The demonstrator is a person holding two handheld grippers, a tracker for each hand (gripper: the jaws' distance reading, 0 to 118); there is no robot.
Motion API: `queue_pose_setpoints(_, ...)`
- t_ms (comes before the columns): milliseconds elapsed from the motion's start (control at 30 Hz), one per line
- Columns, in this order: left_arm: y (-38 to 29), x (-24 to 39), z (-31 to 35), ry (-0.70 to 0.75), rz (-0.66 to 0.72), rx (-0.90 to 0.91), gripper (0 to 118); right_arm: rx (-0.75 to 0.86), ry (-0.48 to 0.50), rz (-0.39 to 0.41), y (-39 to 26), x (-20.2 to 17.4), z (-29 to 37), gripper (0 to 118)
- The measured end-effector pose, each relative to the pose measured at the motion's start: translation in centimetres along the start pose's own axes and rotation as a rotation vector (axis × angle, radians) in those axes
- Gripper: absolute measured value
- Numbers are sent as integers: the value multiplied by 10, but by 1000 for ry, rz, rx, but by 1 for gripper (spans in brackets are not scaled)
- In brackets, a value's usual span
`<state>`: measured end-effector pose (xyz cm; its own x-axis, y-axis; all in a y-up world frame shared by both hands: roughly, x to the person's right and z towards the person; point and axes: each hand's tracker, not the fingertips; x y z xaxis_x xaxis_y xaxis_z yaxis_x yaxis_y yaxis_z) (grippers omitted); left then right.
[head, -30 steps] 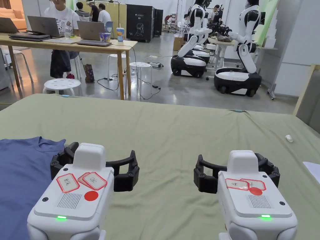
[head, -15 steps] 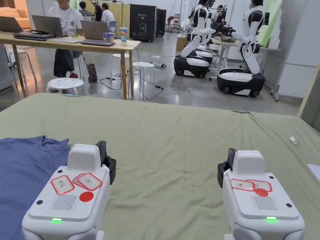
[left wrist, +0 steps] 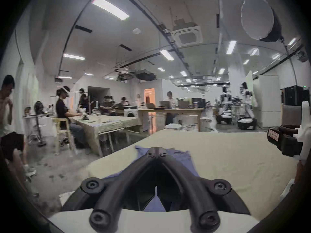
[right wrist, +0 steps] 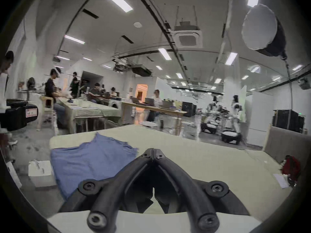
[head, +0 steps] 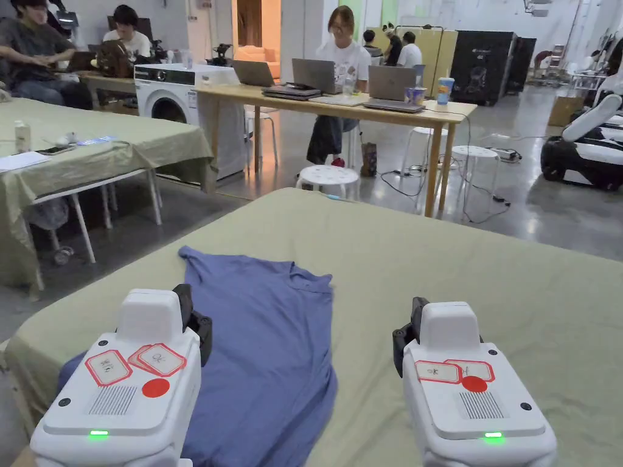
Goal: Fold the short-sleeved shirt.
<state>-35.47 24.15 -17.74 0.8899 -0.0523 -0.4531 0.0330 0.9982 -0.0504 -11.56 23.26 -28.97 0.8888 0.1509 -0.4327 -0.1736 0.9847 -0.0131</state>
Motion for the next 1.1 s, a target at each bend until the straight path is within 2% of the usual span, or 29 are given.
queue_pose_setpoints(133,-9,-9,-8,11,-3,-40,0,-16,39,-25,-2,-14,-12,0)
queue_pose_setpoints(267,-15,10,-46,-54,-38,-159,0,-45,41,-26,-12,-7,-28,0)
queue_pose_setpoints(333,-21,22,-87,-134,-30,-298,0,-68,38,-30,-17,-1,-37,0)
queue_pose_setpoints(433,-34,42,-163,-291,89,-476,0,-98,23,-23,-26,7,-51,0)
queue_pose_setpoints(500,-42,63,-224,-357,116,-645,0,-117,13,-12,-29,11,-56,0)
queue_pose_setpoints(633,-56,109,-326,-367,12,-795,0,-166,-8,-17,-47,23,-84,0)
queue_pose_setpoints(733,-82,132,-397,-374,44,-891,0,-212,-26,-23,-62,35,-107,0)
queue_pose_setpoints(833,-112,146,-437,-350,100,-1016,0,-244,-54,-41,-74,47,-128,0)
queue_pose_setpoints(1000,-119,167,-457,-359,20,-986,2,-272,-76,-37,-88,58,-146,0)
queue_pose_setpoints(1033,-118,169,-459,-368,24,-979,34,-274,-77,-35,-90,59,-148,0)
queue_pose_setpoints(1067,-117,171,-460,-364,32,-972,74,-277,-80,-32,-92,60,-149,0)
queue_pose_setpoints(1100,-118,175,-463,-359,35,-973,105,-279,-80,-31,-94,60,-149,0)
